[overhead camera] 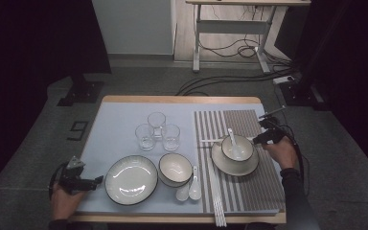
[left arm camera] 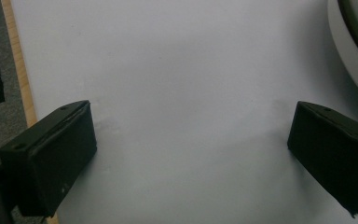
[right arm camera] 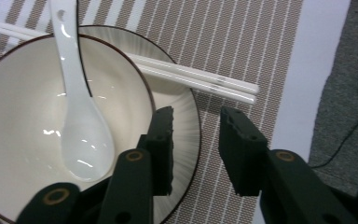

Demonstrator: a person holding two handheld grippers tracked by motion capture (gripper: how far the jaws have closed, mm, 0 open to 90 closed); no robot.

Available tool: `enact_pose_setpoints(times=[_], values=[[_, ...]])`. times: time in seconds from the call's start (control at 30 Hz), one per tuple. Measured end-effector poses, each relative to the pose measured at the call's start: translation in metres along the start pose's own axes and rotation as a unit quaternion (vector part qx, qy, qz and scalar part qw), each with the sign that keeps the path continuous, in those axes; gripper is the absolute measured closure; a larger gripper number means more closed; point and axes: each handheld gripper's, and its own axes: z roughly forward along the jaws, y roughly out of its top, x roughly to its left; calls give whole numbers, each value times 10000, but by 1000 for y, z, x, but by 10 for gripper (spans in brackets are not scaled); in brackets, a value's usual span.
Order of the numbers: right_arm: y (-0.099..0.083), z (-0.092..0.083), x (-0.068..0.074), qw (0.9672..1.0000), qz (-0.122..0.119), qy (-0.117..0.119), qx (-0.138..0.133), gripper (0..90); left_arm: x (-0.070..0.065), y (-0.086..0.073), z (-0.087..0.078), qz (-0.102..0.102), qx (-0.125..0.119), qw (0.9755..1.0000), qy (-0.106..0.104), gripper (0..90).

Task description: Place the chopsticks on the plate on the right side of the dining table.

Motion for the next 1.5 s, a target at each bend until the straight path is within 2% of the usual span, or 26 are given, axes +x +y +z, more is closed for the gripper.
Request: enact_pose_setpoints(times=[0.03,0.2,0.53,0.93,1.5], values=[[0,0,-1,10000,3,-65,-11,716,0,0,0,0,-1,10000,2,8],[-1,5,-10,9996,36,-269,55,792,0,0,0,0,0,10000,-2,8],[0,21,-30,9990,128,-425,104,887,0,0,0,-1,0,10000,1,8],[3,41,-45,9987,188,-448,140,893,0,0,0,-1,-1,10000,2,8],[6,60,-52,9982,169,-562,75,856,0,0,0,-1,0,10000,-1,8]])
